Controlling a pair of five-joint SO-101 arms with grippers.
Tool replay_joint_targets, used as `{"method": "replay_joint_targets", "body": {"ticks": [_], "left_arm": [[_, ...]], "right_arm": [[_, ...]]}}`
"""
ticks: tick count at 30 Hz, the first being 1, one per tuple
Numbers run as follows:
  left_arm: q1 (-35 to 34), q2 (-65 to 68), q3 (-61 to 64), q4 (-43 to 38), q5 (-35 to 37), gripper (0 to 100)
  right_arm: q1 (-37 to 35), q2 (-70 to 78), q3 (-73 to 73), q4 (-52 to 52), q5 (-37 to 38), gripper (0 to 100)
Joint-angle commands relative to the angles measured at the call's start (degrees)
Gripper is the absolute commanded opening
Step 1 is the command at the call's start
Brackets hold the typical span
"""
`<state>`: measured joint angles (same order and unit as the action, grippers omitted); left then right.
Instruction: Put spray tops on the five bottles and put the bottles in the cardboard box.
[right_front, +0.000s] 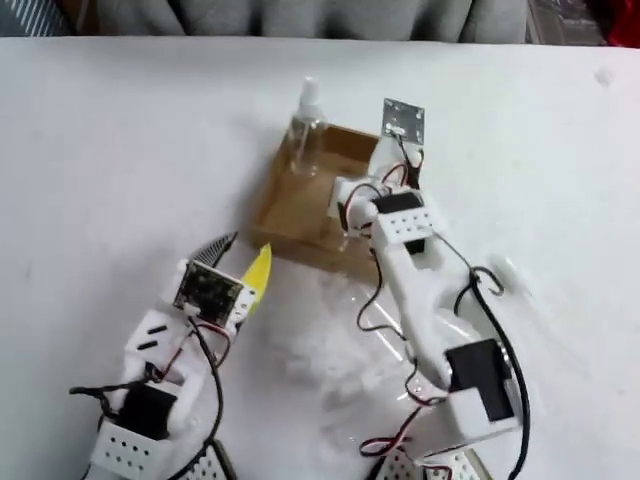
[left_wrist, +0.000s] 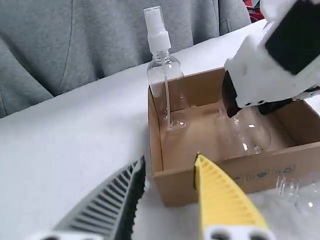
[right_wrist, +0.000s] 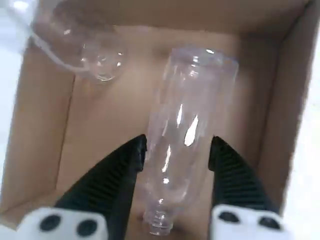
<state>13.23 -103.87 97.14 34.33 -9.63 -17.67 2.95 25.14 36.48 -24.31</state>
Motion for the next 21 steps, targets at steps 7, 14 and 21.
{"method": "replay_joint_targets", "body": {"ticks": [7, 14, 21], "left_arm": [[-0.6, -1.0, -0.2, -1.6, -0.6, 15], [-0.6, -1.0, -0.2, -1.5, -0.6, 15], [-0.6, -1.0, -0.2, -1.5, -0.6, 15]], "right_arm": [[0.2, 7.6, -11.9, 7.4, -1.5, 24.5], [0.2, 14.8, -17.7, 9.0, -1.3, 25.3], [1.4, 16.2, -19.0, 9.1, -1.1, 4.2]]}}
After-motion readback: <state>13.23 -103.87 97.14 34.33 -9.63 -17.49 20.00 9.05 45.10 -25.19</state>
